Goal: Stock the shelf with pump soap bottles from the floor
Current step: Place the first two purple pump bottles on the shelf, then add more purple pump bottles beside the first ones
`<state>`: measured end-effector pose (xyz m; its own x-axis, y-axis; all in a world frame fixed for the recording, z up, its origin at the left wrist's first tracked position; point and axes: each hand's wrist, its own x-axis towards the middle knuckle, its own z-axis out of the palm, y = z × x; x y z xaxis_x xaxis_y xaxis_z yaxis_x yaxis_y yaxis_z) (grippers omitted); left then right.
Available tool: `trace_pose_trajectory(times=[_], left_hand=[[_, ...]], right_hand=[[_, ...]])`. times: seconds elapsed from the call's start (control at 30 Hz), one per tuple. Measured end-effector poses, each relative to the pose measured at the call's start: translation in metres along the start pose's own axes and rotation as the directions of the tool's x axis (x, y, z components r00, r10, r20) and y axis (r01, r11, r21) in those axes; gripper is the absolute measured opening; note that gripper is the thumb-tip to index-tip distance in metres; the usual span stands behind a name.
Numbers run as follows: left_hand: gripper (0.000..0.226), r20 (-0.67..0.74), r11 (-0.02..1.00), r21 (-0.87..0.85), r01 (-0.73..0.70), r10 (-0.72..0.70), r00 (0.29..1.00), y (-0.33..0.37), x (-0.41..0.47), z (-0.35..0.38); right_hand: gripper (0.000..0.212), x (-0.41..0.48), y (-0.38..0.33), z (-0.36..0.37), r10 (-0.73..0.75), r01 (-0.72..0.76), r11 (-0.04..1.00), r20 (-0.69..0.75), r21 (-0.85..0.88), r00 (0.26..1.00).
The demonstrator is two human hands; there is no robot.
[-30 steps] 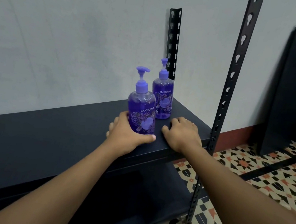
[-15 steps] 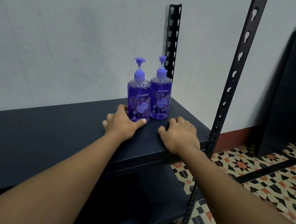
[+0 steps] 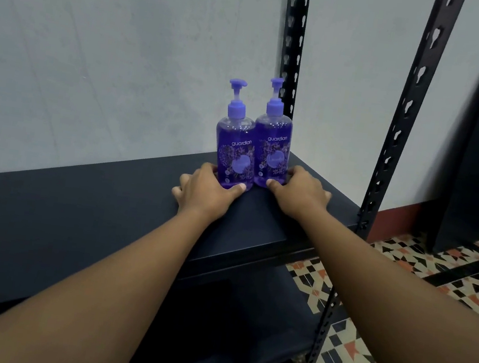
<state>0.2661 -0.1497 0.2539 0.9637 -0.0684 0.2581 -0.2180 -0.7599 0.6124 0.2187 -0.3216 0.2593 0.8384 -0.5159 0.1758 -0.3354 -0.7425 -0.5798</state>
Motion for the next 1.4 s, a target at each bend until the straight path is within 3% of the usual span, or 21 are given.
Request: trace_pose_trajectory(times=[0.5, 0.73, 0.8, 0.93, 1.13, 1.4], left_hand=[[0.069, 0.014, 0.998, 0.063, 0.015, -0.015, 1.0, -0.002, 0.03, 0.006], [0.079, 0.013, 1.0, 0.012, 0.023, -0.023, 1.0, -0.004, 0.009, -0.006], [0.079, 0.027, 0.998, -0.068, 0.01, -0.009, 1.0, -0.008, -0.011, -0.016], [0.051, 0.109, 0.97, -0.24, -0.042, 0.069, 0.992, -0.022, -0.072, -0.048], [0.022, 0.117, 0.921, -0.377, -0.096, 0.15, 0.982, -0.063, -0.193, -0.116], [0.013, 0.22, 0.931, -0.348, 0.111, -0.035, 0.975, -0.171, -0.34, -0.152]], right_hand=[[0.05, 0.028, -0.008, 0.013, 0.057, -0.057, 0.998, -0.053, 0.003, 0.997], [0.063, 0.0, -0.003, 0.003, 0.007, -0.006, 1.0, -0.033, 0.023, 0.999], [0.056, -0.023, 0.003, -0.003, -0.062, 0.062, 0.998, -0.003, 0.02, 0.998], [0.032, -0.088, 0.013, -0.013, -0.21, 0.209, 0.978, 0.022, 0.015, 0.978], [0.022, -0.205, -0.001, -0.02, -0.247, 0.224, 0.949, 0.083, 0.223, 0.966], [0.016, -0.363, -0.014, 0.022, -0.392, 0.228, 0.895, 0.433, 0.382, 0.812]])
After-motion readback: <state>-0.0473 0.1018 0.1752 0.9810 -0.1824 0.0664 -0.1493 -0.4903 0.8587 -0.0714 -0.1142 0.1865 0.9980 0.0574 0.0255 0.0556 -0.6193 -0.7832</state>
